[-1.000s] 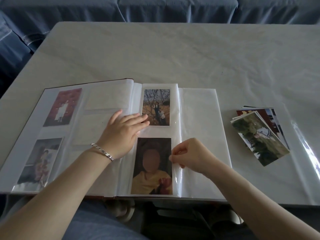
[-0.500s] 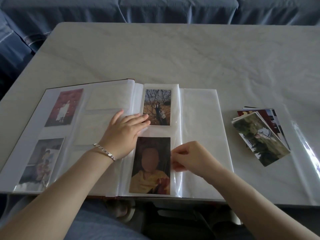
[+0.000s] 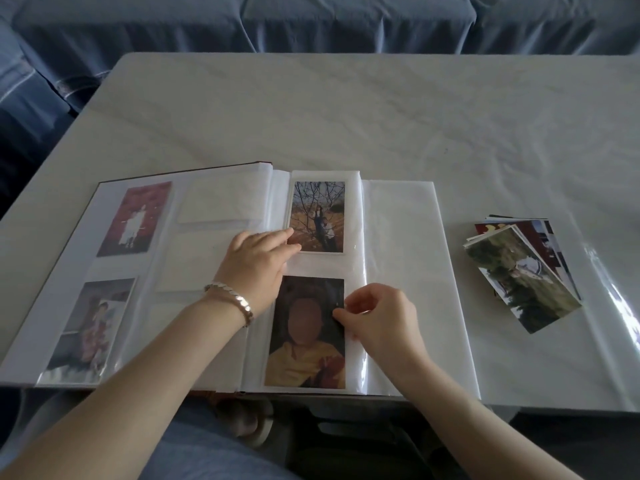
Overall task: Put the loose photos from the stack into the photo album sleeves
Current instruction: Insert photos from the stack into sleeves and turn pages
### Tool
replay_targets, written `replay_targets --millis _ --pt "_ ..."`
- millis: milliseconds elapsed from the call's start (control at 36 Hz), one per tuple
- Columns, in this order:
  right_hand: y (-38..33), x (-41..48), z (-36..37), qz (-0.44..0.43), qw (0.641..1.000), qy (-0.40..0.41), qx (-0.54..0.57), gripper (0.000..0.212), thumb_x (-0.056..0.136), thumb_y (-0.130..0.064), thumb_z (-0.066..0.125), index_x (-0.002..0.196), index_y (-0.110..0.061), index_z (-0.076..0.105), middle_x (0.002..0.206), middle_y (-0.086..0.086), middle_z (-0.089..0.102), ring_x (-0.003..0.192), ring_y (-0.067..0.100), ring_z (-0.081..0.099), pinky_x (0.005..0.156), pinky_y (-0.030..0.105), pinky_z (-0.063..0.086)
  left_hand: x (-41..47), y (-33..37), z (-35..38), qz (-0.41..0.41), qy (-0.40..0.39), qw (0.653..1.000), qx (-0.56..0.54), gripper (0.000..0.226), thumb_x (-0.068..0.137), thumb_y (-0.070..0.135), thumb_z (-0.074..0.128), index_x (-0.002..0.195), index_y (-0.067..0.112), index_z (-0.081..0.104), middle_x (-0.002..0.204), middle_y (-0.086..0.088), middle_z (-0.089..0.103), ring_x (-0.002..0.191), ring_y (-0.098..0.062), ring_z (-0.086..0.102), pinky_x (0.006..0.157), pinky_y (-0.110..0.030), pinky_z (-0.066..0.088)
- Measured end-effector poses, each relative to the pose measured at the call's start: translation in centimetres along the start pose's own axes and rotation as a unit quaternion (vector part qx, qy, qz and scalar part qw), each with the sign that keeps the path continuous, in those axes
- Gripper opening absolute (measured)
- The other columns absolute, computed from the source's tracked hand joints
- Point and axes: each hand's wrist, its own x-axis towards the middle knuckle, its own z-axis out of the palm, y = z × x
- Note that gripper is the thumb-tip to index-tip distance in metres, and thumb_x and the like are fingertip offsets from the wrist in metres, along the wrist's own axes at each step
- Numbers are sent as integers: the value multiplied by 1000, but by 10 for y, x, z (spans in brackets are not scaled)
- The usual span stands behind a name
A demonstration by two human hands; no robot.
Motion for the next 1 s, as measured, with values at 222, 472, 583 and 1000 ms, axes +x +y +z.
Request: replay_targets --millis 222,472,583,1000 --pt "5 -1 -4 -27 1000 1 -9 8 75 -18 77 73 -21 70 68 -10 65 64 7 62 54 8 46 -9 15 -16 -171 73 967 -177 28 88 0 54 113 7 64 114 -9 66 96 -20 64 75 -11 37" --pt "13 5 -18 -51 998 -20 -12 17 68 -22 82 67 -26 65 63 -10 66 59 0 62 52 9 47 3 24 -20 -324 21 887 -329 38 82 9 60 119 16 57 110 -5 66 96 -22 64 94 -38 48" --pt "17 8 -26 -88 994 -14 -70 24 69 -27 81 71 -33 59 66 -15 62 65 -3 59 54 10 46 13 30 -15 -347 5 871 -347 44 81 14 65 124 15 53 111 -5 64 99 -27 62 94 -36 47" --pt "40 34 -133 -92 939 138 -301 41 84 -31 66 116 -8 61 128 7 53 114 27 51 95 38 41 44 85 -17 -155 -26 911 -382 19 80 11 62 75 29 57 71 14 61 64 -2 54 52 -5 38"
